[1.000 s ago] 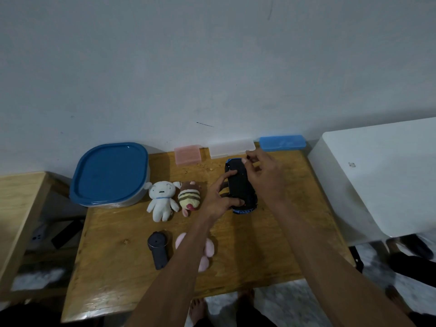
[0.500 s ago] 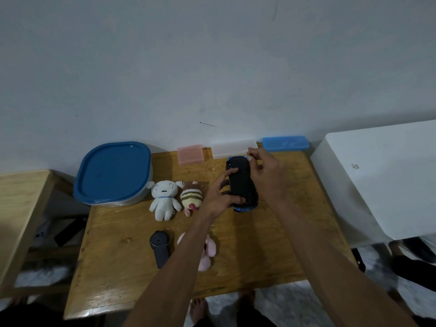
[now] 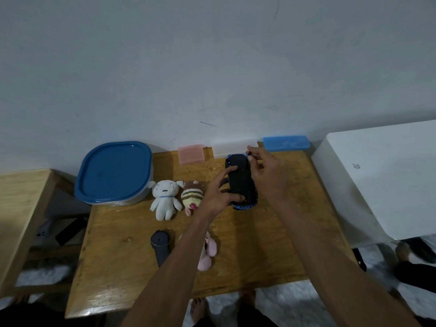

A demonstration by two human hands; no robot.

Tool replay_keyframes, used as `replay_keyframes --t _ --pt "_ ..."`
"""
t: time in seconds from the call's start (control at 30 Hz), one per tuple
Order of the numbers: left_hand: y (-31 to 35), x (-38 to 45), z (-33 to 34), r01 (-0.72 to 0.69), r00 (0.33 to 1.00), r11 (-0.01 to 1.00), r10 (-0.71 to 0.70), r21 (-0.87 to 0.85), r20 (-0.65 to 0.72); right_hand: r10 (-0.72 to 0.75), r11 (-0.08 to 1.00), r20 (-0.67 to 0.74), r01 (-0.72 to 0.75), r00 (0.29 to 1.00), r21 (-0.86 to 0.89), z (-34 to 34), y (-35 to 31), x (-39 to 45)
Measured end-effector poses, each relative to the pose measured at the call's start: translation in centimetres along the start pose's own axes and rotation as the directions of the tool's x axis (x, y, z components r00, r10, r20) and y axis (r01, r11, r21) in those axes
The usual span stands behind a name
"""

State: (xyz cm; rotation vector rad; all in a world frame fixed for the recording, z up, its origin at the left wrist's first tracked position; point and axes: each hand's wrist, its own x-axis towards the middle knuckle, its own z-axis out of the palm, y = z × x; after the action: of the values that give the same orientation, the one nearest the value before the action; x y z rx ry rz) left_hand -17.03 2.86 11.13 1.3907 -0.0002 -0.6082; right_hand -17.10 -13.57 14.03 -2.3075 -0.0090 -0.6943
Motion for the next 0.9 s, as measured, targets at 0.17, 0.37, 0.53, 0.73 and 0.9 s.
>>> replay_keyframes --t 0.17,0.37,0.53,0.73,0.9 --pt "-0.2 -0.1 0.0 0.003 1.000 1.000 -0.003 0.018 0.004 0.008 1.000 0.012 -0.007 1.000 -0.012 -0.1 -0.2 0.1" --pt "-0.6 -0.2 0.3 -0.006 1.000 1.000 0.005 0.028 0.022 0.100 0.994 -0.008 -0.100 0.995 0.033 0.2 -0.4 0.1" --pt "-0.5 -0.1 0.3 -0.004 1.000 0.999 0.004 0.041 0.012 0.120 0.991 -0.014 -0.119 0.993 0.058 0.0 -0.3 0.0" --pt "-0.7 -0.1 0.3 0.016 1.000 0.999 -0.016 0.044 0.008 0.050 0.999 -0.010 -0.050 0.999 0.021 -0.2 0.4 -0.6" --pt "-1.2 0.0 0.7 0.042 0.999 0.998 -0.042 0.056 0.003 0.116 0.992 0.000 -0.116 0.993 0.044 -0.1 0.4 -0.9"
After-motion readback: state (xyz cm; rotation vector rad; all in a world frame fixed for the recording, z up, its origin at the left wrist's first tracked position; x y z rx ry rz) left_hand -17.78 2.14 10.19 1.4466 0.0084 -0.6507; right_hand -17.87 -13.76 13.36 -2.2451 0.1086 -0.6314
